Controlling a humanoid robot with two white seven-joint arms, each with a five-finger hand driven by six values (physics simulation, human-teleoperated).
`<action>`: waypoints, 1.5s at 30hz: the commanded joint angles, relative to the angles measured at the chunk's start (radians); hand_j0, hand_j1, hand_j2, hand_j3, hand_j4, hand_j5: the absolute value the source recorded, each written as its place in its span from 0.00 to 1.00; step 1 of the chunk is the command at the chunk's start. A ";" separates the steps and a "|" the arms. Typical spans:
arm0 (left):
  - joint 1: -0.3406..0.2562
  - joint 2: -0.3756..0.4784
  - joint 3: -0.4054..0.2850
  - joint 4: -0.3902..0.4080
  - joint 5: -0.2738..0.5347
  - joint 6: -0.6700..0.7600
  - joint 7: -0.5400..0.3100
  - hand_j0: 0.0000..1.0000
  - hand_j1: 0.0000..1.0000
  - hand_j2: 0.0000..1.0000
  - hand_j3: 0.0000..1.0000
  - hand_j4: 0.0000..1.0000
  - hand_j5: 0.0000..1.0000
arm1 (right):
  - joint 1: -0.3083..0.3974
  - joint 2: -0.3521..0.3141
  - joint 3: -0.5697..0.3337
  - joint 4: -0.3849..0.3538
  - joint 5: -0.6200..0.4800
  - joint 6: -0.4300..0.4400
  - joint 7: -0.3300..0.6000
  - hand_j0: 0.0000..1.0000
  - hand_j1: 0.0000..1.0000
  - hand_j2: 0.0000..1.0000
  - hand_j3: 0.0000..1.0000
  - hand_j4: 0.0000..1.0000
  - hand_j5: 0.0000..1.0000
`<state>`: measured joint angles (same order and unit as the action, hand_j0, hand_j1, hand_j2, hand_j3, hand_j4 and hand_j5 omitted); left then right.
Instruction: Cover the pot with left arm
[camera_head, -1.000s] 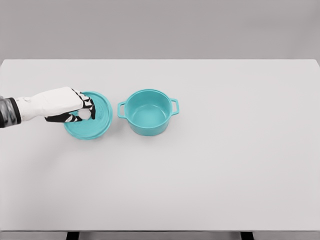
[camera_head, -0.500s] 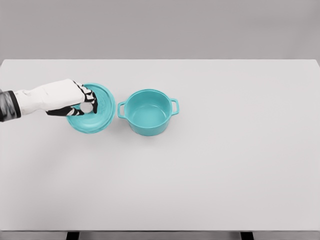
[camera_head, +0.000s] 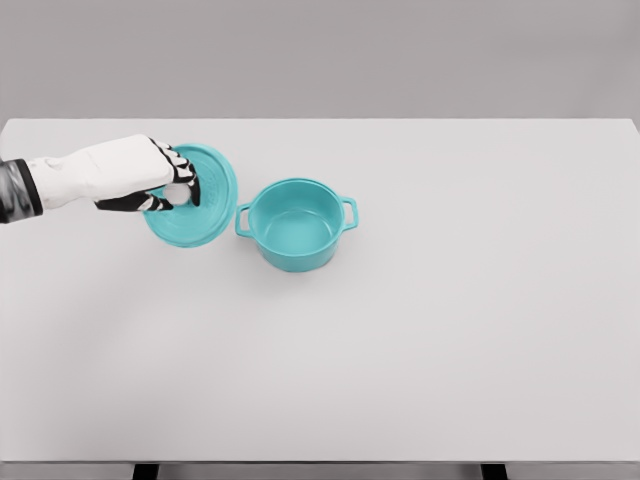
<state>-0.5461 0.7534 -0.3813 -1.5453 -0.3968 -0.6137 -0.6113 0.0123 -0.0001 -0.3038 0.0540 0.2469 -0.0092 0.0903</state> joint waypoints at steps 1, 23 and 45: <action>0.000 0.000 -0.001 -0.001 0.015 0.003 0.000 0.48 0.48 0.48 0.48 0.48 0.48 | 0.000 0.000 0.000 0.001 0.000 0.000 0.000 1.00 1.00 1.00 1.00 1.00 1.00; -0.017 -0.032 -0.002 -0.019 0.026 0.003 0.000 0.46 0.46 0.46 0.46 0.46 0.46 | 0.000 0.000 0.000 0.001 0.000 0.000 0.000 1.00 1.00 1.00 1.00 1.00 1.00; -0.031 -0.128 -0.008 -0.026 0.013 0.003 0.000 0.45 0.45 0.45 0.45 0.45 0.45 | 0.000 0.000 0.000 0.000 0.000 0.000 0.000 1.00 1.00 1.00 1.00 1.00 1.00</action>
<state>-0.5768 0.6363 -0.3884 -1.5711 -0.3872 -0.6138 -0.6115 0.0123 -0.0001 -0.3038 0.0538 0.2469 -0.0092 0.0903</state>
